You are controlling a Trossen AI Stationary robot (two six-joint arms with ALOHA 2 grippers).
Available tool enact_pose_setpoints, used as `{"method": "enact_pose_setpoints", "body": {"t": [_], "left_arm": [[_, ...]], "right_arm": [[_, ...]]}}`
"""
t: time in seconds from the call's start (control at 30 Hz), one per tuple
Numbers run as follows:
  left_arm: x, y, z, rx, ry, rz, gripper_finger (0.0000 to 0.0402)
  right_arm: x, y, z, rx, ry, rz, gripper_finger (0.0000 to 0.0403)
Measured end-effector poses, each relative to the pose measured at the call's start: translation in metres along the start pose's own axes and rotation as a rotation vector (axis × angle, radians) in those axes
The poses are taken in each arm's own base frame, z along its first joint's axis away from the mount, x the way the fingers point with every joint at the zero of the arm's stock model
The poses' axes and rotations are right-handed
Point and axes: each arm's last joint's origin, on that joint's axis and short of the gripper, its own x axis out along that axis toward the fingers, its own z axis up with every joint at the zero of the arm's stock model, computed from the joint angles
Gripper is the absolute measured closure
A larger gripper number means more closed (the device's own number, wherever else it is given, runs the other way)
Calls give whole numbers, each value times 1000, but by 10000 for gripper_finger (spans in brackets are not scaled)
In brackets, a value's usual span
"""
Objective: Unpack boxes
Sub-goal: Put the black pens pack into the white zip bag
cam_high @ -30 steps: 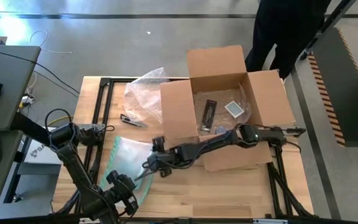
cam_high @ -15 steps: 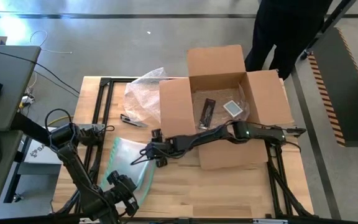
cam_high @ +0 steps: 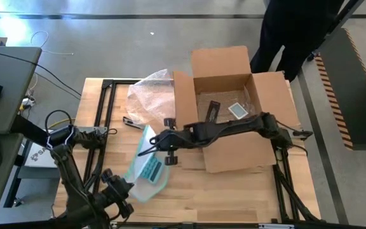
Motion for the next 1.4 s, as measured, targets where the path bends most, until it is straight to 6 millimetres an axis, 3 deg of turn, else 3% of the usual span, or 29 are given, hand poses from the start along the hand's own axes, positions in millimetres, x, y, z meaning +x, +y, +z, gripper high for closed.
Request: {"method": "enact_pose_setpoints", "body": {"t": [0.1,0.4,0.57,0.67,0.77,0.87,1.0,1.13,1.27,1.4], "left_arm": [[6,-2,-4,-29,-8,-3,402],[45,-8,-17,-133,-26,-20,402],[69,-4,-19,-193,-36,20,402],[82,-1,-19,-211,-40,54,402],[92,2,-18,-224,-45,74,402],[101,4,-14,-233,-53,99,402],[108,6,-11,-245,-53,118,402],[110,6,-8,-251,-51,123,402],[112,8,-6,-231,-47,146,402],[115,18,-2,-223,-28,237,402]], "right_arm": [[16,4,-7,-13,45,4,387],[90,26,-44,-146,187,56,371],[98,18,-54,-202,246,195,332],[79,3,-46,-237,275,348,301],[43,-16,-34,-296,264,505,285],[-4,-38,-20,-332,225,590,282],[-72,-73,-12,-357,51,704,282],[-127,-106,-20,-293,-102,763,282],[-144,-122,-36,-196,-91,690,282],[-167,-127,-63,-158,48,483,284]]}}
